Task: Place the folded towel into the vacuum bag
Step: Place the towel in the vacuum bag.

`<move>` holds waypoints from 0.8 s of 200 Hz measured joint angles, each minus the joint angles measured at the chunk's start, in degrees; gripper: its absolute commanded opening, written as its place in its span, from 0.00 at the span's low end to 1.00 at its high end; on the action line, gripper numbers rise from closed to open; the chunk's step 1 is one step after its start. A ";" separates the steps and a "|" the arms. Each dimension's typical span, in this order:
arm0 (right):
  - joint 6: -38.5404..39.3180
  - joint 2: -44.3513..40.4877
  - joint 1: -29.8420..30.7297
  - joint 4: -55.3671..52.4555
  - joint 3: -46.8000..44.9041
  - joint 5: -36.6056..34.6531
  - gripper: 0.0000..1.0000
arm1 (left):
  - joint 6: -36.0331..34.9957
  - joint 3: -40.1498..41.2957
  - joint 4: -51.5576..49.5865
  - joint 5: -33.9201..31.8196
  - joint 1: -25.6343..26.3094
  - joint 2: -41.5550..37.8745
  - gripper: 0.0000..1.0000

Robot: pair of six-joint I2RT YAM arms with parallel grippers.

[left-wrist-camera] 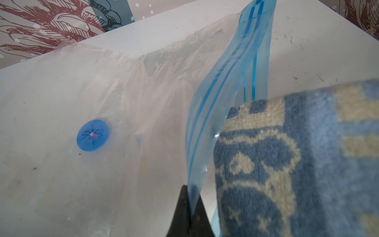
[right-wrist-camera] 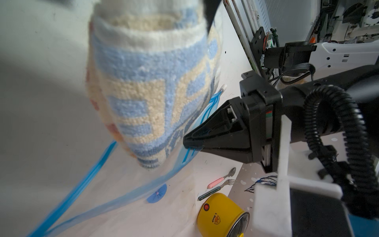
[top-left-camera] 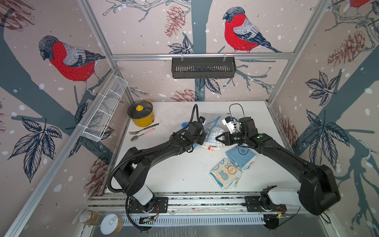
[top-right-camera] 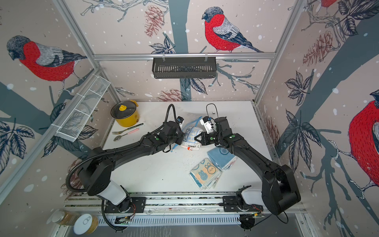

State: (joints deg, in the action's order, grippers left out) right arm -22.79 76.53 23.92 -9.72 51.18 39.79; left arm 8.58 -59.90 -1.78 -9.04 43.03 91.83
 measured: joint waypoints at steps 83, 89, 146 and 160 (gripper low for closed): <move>-7.67 5.18 -2.08 5.88 1.86 1.14 0.00 | 0.68 0.02 -0.02 1.36 0.39 -0.17 0.00; -8.68 5.46 -1.92 6.23 1.88 0.83 0.00 | 0.90 -0.20 -0.02 1.44 0.48 -0.17 0.00; -14.14 6.47 -0.74 10.86 1.03 -2.93 0.00 | 2.64 -3.61 -0.52 1.68 0.81 -0.15 0.00; -16.44 6.45 -0.74 13.03 0.15 -4.02 0.00 | 3.08 -4.13 -0.70 1.68 0.81 0.04 0.00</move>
State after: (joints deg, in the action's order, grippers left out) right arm -39.22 82.98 23.18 3.31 51.33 35.77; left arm 11.66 -64.03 -2.48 -7.35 43.83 91.88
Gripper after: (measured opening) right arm 0.095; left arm 0.049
